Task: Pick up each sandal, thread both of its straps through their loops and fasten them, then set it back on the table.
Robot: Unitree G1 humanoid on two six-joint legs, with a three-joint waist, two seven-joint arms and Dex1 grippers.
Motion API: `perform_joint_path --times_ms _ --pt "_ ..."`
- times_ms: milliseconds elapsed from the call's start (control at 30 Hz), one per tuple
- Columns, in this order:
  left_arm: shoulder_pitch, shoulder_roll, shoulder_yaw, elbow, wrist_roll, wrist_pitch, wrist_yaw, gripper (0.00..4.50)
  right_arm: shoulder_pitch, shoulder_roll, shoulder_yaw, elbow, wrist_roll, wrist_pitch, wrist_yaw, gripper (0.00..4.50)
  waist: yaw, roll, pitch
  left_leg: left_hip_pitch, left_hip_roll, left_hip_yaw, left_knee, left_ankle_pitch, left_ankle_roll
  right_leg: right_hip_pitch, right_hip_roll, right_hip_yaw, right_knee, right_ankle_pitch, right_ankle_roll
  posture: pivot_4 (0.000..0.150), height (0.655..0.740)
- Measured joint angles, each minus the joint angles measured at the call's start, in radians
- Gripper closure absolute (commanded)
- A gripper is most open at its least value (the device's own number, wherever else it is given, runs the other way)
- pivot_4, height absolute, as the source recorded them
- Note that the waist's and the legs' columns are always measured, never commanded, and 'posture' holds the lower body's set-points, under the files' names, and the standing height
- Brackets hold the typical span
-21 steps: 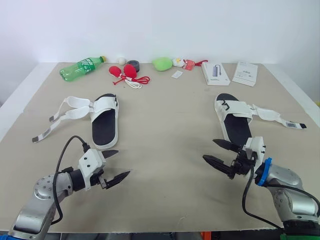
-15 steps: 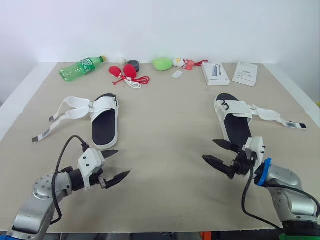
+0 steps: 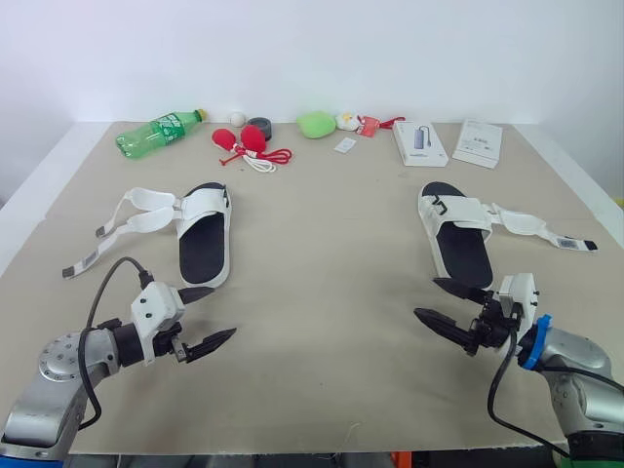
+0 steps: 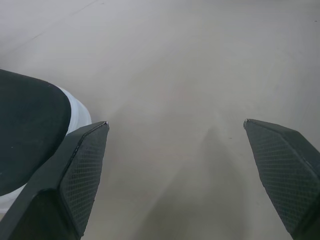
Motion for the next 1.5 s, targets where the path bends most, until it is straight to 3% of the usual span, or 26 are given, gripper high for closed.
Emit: perform_joint_path --times_ms 100,267,433,733,1433,1500 --pt "-0.022 -0.004 -0.012 -0.009 -0.002 0.013 0.004 0.05 -0.013 0.002 -0.027 -0.002 0.005 0.046 -0.078 0.0 0.0 0.0 0.0 0.0 0.0 0.0 0.0 0.0 0.0 0.0 0.0 0.0 0.0 0.0 0.0 0.15 0.74" --pt "-0.225 -0.059 -0.137 -0.129 -0.063 0.154 0.029 0.05 -0.153 0.014 -0.077 -0.082 0.051 0.208 -0.321 0.0 0.0 0.0 0.0 -0.001 -0.001 0.0 0.003 0.0 0.0 0.001 0.0 0.0 0.0 0.002 0.002 0.15 0.74" --pt "-0.362 -0.093 -0.226 -0.125 -0.071 0.216 0.018 0.05 -0.231 0.03 -0.062 -0.095 0.014 0.269 -0.464 0.0 0.0 0.0 0.0 -0.001 -0.001 -0.001 0.002 0.0 0.001 0.001 0.001 0.001 0.0 0.0 0.003 0.15 0.74" --pt "-0.437 -0.131 -0.297 -0.081 -0.063 0.22 -0.014 0.05 -0.281 0.079 0.017 -0.086 -0.061 0.364 -0.606 0.0 -0.003 0.0 0.0 -0.001 -0.002 -0.002 0.0 -0.001 0.003 0.002 0.002 0.002 0.0 -0.001 0.006 0.15 0.74" --pt "-0.397 -0.13 -0.308 -0.106 -0.052 0.227 0.02 0.05 -0.464 0.089 0.081 0.173 -0.201 0.311 -0.604 0.0 -0.003 0.0 0.0 -0.001 -0.002 -0.001 0.002 -0.001 0.004 0.003 0.002 0.002 0.0 0.0 0.005 0.15 0.74" --pt "-0.391 -0.133 -0.291 -0.118 -0.073 0.24 0.024 0.05 -0.508 0.097 0.1 0.262 -0.231 0.269 -0.597 0.0 -0.004 0.0 0.0 0.0 -0.002 -0.001 0.002 -0.001 0.004 0.003 0.002 0.003 0.0 0.001 0.005 0.15 0.74"
